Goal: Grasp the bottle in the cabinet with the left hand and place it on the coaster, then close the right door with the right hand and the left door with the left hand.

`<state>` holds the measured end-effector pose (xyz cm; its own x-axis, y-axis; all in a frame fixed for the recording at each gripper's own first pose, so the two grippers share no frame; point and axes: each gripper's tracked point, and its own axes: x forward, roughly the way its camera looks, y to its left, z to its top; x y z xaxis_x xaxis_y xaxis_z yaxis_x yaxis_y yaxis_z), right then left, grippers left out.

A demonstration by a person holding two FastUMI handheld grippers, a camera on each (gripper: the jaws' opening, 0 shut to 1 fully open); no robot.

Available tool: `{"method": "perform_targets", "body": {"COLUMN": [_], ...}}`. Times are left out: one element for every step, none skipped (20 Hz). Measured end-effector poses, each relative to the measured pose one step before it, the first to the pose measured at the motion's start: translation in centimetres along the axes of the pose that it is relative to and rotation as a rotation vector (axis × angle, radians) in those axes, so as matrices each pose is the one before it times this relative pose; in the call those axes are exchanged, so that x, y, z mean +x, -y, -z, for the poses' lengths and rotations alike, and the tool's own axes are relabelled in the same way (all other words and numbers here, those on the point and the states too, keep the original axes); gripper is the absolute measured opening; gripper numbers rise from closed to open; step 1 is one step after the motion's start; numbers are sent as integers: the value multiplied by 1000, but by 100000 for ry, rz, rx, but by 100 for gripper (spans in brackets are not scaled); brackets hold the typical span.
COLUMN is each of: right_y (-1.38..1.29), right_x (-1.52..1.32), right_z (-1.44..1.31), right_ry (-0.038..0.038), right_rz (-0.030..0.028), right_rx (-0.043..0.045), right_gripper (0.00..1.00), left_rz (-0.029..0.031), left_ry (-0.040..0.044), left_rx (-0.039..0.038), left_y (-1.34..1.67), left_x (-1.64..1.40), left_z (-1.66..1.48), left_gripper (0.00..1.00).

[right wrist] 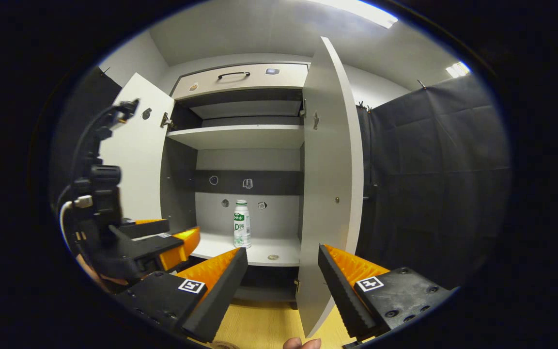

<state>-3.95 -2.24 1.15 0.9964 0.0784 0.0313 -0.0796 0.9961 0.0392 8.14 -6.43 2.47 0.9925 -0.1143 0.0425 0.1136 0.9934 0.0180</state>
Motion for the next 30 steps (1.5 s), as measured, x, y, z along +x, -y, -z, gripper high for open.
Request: {"method": "perform_targets", "body": {"right_y": [490, 519, 550, 707, 763, 853, 894, 999, 826, 896, 1009, 791, 640, 439, 334, 212, 144, 63, 60, 185, 370, 173, 86, 51, -11, 21, 17, -60, -76, -113], "right_x": [-379, -400, -352, -254, -256, -222, -147, -89, 1, 50, 137, 180, 185, 251, 280, 293, 215, 75, 179, 220, 213, 251, 163, 125, 79, 155, 13, 76, -8, -32], "right_z": [212, 122, 90, 140, 203, 256, 205, 266, 355, 232, 138, 83, 14, -52, 160, 165, 216, 333, 270, 202, 204, 154, 85, 21, 67, -42, 56, -98, -101, -170], "right_ry": [-393, -225, 143, 385, -93, -263, -340, -598, -746, -413, -301, -214, -1, 330, 98, -24, -327, -553, -538, -581, -467, -561, -317, -195, 144, 62, 228, 232, 203, 221], "right_rz": [-421, -60, -38, 371, 210, 502, 798, 906, 638, 922, 1220, 962, 414, 46, -64, -631, -753, -1063, -845, -80, 187, 230, 123, -33, -62, -119, 28, 49, -88, 103], "right_rx": [170, 61, -386, -1162, -939, -349, 50, -4, -76, -366, -261, 365, 1076, 1528, 937, 542, 475, 547, 605, 462, 313, 149, -42, -259, -378, -525, -640, -480, -122, 7], "right_gripper": [97, 97, 97, 97, 97, 97, 97, 97, 94, 97, 97, 97, 97, 97, 97, 97, 97, 98, 98, 98, 97, 97, 97, 97, 98, 98, 98, 98, 98, 98], "left_rz": [152, 184, -70, -804, -1090, -1041, -919, -1193, -876, -1289, -1606, -1059, -1107, -794, 58, 127, 479, -611, -792, -456, -396, -279, -534, -357, -148, 692, -1133, -21, 343, 233], "left_ry": [116, -360, -671, -950, -868, -540, -843, -421, -414, -500, -307, -779, -529, -274, -902, -770, -866, -428, -415, -534, -539, -160, 322, 256, 426, 89, -55, -266, -98, 389], "left_rx": [-617, 167, 423, 630, 398, -150, -190, -349, -91, 559, 899, 937, 144, -379, -523, -669, -603, -504, -263, -54, -6, -108, -285, 172, 628, 701, 769, 98, -624, -923], "left_y": [431, 430, 319, 107, 30, -18, -83, -178, -134, -226, -289, -220, -158, -75, 147, 146, 136, -12, -191, -29, -41, -30, -67, -120, -71, 204, 103, 114, -7, -150], "left_x": [1773, 1581, 1732, 1665, 1667, 1607, 1560, 1500, 1464, 1303, 1395, 1084, 1086, 1021, 999, 986, 942, 872, 874, 785, 752, 598, 456, 340, 195, -9, -222, -40, -206, -174], "left_z": [103, 260, 349, 442, 443, 449, 372, 293, 192, 360, 190, 372, 363, 447, 378, 590, 307, 424, 288, 365, 206, 78, -97, -9, -165, 71, -98, -55, -187, -125], "left_gripper": [95, 95, 95, 95, 95, 95, 95, 95, 95, 95, 94, 94, 95, 95, 95, 94, 95, 94, 95, 95, 95, 95, 95, 95, 95, 95, 88, 81, 81, 80]}}
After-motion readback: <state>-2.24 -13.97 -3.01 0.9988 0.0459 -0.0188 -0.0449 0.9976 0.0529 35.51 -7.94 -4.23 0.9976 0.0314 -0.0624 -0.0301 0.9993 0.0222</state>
